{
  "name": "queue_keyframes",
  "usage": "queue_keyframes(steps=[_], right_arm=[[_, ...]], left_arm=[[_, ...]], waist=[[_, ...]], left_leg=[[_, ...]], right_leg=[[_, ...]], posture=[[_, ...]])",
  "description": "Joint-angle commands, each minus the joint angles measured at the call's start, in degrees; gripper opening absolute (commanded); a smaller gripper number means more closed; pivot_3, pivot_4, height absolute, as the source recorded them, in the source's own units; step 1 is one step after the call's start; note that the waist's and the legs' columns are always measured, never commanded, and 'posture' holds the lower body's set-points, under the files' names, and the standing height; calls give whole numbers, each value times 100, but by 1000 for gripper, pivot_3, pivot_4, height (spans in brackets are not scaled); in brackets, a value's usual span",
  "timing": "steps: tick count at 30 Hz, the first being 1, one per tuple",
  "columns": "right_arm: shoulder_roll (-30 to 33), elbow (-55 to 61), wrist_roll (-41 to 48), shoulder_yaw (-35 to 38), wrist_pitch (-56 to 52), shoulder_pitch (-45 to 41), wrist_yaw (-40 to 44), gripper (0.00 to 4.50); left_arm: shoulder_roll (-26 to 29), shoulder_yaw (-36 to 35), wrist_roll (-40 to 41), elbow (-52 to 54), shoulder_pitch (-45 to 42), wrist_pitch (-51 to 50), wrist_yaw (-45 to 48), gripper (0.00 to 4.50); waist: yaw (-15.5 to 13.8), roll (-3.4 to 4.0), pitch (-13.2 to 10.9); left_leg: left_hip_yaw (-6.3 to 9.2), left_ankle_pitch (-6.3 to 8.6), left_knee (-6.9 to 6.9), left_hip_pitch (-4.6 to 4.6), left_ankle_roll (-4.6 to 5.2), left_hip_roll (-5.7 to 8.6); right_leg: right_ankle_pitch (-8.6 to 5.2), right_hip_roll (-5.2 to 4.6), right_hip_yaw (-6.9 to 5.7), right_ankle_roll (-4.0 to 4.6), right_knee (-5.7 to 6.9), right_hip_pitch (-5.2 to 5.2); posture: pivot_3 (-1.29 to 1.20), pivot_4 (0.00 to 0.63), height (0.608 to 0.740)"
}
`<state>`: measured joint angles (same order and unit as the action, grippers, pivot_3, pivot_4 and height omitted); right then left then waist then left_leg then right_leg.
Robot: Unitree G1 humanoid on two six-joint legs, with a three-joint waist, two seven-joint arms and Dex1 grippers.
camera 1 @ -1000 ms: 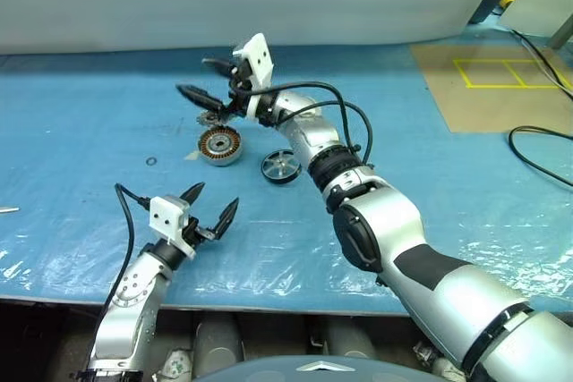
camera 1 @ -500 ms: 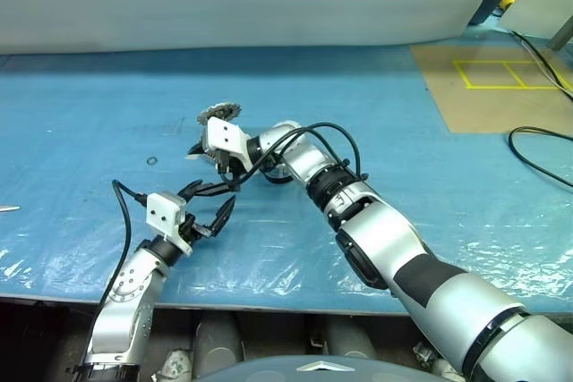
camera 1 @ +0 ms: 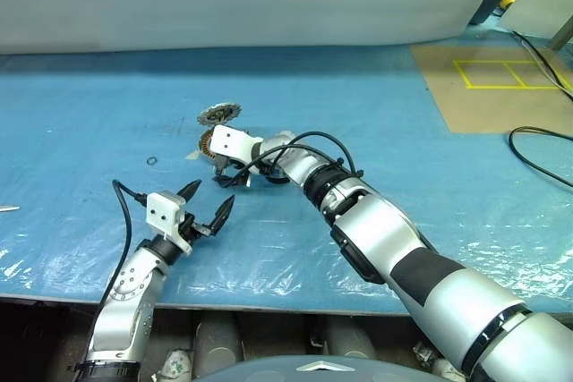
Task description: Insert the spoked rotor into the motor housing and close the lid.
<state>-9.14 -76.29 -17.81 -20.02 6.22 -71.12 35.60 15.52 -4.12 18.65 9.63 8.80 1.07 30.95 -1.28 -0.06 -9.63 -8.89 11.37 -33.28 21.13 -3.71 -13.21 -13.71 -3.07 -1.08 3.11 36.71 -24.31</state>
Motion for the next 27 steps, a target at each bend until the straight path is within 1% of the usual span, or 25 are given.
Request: queue_keyframes(steps=[1, 7, 15, 27], right_arm=[[-369, 24, -116, 11, -34, -237, -436, 4481], [-501, -46, -118, 106, -212, -297, -489, 4481], [-632, -79, -156, 101, -81, -332, -527, 4481], [-641, -101, -246, 45, -134, -289, 14, 4481]], left_arm=[[-16, 14, -18, 87, -3, 132, 16, 4500], [-18, 2, -22, 97, 7, 140, -6, 4500], [-34, 21, -26, 101, 41, 145, -15, 4500], [-48, 13, -38, 53, 34, 177, -8, 4500]], waist=[[0, 0, 0], [-1, 0, 0], [-1, 0, 0], [16, 0, 0]], left_leg=[[0, -1, 0, 0, -1, 0], [0, -1, 0, 0, -2, 0], [0, -1, 0, 0, -3, 0], [-1, -1, 0, -5, -2, -1]], right_leg=[[0, 0, 0, 0, 0, 0], [0, 0, 0, 0, 0, 0], [0, 0, 0, 0, 1, 0], [0, 1, 2, 0, 3, 1]], posture=[[0, 150, 740], [0, 150, 740], [0, 150, 740], [0, 150, 740]])
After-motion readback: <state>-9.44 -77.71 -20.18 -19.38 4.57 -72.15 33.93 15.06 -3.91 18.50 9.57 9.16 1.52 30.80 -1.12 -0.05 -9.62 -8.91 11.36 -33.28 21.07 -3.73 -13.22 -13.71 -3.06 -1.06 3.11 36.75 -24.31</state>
